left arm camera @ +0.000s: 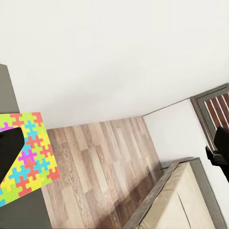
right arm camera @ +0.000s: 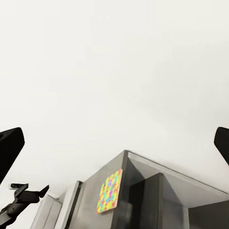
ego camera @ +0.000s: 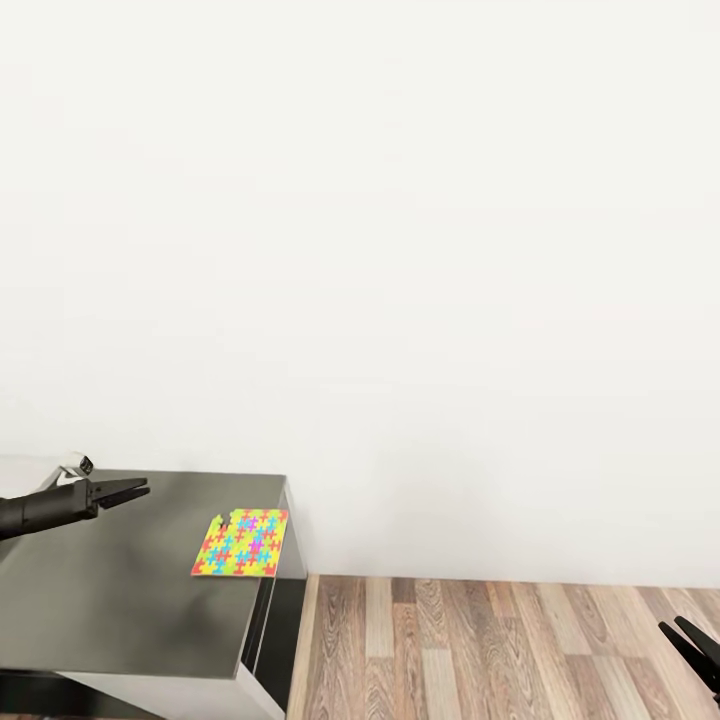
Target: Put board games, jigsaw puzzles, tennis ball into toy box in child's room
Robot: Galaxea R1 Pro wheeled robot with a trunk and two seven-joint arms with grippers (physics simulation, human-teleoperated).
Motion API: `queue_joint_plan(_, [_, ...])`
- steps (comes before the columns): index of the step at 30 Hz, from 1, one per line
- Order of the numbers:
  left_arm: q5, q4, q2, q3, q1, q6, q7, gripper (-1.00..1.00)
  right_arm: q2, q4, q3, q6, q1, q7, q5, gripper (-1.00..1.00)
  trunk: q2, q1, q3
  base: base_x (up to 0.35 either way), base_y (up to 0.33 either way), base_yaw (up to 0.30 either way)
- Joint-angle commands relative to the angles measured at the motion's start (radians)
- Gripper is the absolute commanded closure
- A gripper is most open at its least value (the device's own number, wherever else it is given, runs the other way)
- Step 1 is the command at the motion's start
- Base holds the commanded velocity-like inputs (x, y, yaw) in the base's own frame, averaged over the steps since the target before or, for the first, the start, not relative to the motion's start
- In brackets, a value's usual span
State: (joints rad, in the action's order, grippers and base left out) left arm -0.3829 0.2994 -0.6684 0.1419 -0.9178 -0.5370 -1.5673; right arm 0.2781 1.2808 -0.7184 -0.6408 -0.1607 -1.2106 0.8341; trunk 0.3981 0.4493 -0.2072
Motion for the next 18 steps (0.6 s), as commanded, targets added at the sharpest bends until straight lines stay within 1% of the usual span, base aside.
queue_joint_plan(1, [-0.007, 0.000, -0.001, 0.008, -0.001, -0.011, -0.003, -1.00, 0.001, 0.000, 0.001, -0.008, 0.000, 0.001, 0.007, -1.00, 0.002, 0.001, 0.000, 0.000, 0.000, 0.000])
queue_joint_plan(11, [-0.004, 0.000, 0.004, 0.008, 0.003, -0.011, -0.003, -1.00, 0.003, 0.000, 0.001, -0.008, 0.000, 0.000, 0.007, -1.00, 0.002, 0.001, 0.016, 0.000, 0.000, 0.000])
queue_joint_plan(18, [-0.004, 0.001, 0.005, 0.008, 0.004, -0.011, -0.003, -1.00, 0.000, 0.001, 0.001, -0.008, 0.000, 0.000, 0.007, -1.00, 0.002, 0.001, 0.028, 0.000, 0.000, 0.000])
